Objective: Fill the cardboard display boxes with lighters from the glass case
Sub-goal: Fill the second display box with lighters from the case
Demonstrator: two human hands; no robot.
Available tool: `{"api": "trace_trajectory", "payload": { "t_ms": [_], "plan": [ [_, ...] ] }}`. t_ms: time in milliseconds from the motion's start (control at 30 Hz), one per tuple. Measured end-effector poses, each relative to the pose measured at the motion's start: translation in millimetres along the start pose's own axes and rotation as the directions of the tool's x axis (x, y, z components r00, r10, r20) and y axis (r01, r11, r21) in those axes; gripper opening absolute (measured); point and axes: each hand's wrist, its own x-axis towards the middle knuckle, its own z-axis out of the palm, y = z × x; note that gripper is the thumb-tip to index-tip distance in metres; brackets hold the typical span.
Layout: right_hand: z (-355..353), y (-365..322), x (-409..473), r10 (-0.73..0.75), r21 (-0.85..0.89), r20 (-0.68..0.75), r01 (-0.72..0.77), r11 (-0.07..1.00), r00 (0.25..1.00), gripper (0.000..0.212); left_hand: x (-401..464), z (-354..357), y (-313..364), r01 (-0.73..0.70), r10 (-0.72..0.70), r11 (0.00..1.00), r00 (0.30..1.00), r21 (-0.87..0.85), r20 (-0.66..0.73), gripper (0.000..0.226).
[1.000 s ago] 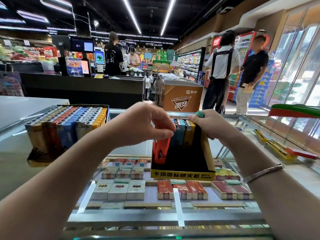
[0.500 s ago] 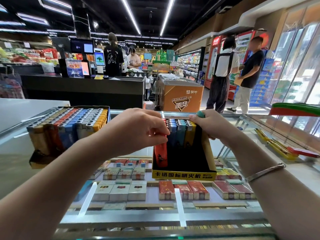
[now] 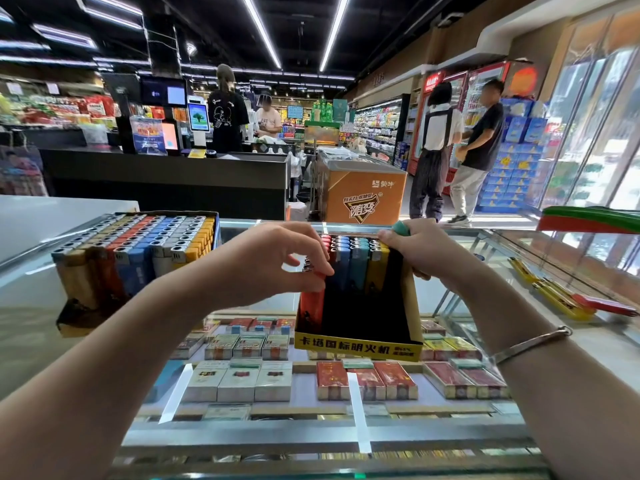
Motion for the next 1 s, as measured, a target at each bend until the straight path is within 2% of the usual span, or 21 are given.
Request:
{"api": "trace_trajectory", "payload": {
  "t_ms": [100, 200, 267, 367, 467, 567, 667, 767, 833, 933, 1000],
  "plan": [
    [-3, -4, -1, -0.063, -0.017, -0.113, 0.062, 0.998, 0.992, 0.021, -1, 1, -1, 0.035, -0.033, 0.997, 0.999, -0.075, 0.017, 0.015],
    [-6, -12, -3, -0.177, -0.042, -0.223, 0.172, 0.984, 0.959, 0.007, 0, 2, -2, 0.045, -0.046, 0.997, 0.999, -0.059, -0.015, 0.025],
    [-6, -19, -6, -0.268, -0.045, -0.251, 0.265, 0.963, 0.930, 0.018, 0, 4, -1, 0.033, -0.036, 0.998, 0.996, -0.044, -0.080, 0.030],
    [-3, -31, -14, -0.393, 0.008, -0.127, 0.398, 0.918, 0.911, 0.034, 2, 9, 1, -0.015, 0.012, 1.000, 0.969, -0.013, -0.245, 0.030],
    [-1, -40, -22, -0.405, 0.018, 0.122, 0.406, 0.914, 0.906, 0.045, 3, 15, 3, -0.076, 0.095, 0.995, 0.920, 0.065, -0.380, 0.026],
    [-1, -43, -28, -0.323, -0.039, 0.339, 0.357, 0.933, 0.884, 0.044, 5, 20, 5, -0.138, 0.211, 0.970, 0.886, 0.199, -0.413, 0.038],
    [2, -46, -31, -0.264, -0.108, 0.448, 0.344, 0.933, 0.854, 0.047, 8, 24, 8, -0.206, 0.365, 0.892, 0.853, 0.403, -0.372, 0.031],
    [6, -49, -33, -0.285, -0.061, 0.508, 0.364, 0.929, 0.813, 0.040, 9, 28, 9, -0.239, 0.417, 0.845, 0.854, 0.478, -0.311, 0.021],
    [3, -48, -33, -0.293, 0.002, 0.497, 0.336, 0.942, 0.817, 0.035, 10, 28, 8, -0.228, 0.400, 0.852, 0.865, 0.471, -0.304, 0.020],
    [-6, -44, -31, -0.326, 0.203, 0.445, 0.261, 0.944, 0.834, 0.035, 9, 26, 7, -0.170, 0.318, 0.907, 0.876, 0.385, -0.362, 0.015],
    [-13, -42, -28, -0.370, 0.322, 0.367, 0.256, 0.911, 0.853, 0.033, 10, 23, 5, -0.125, 0.261, 0.939, 0.864, 0.320, -0.430, 0.022]
  ]
}}
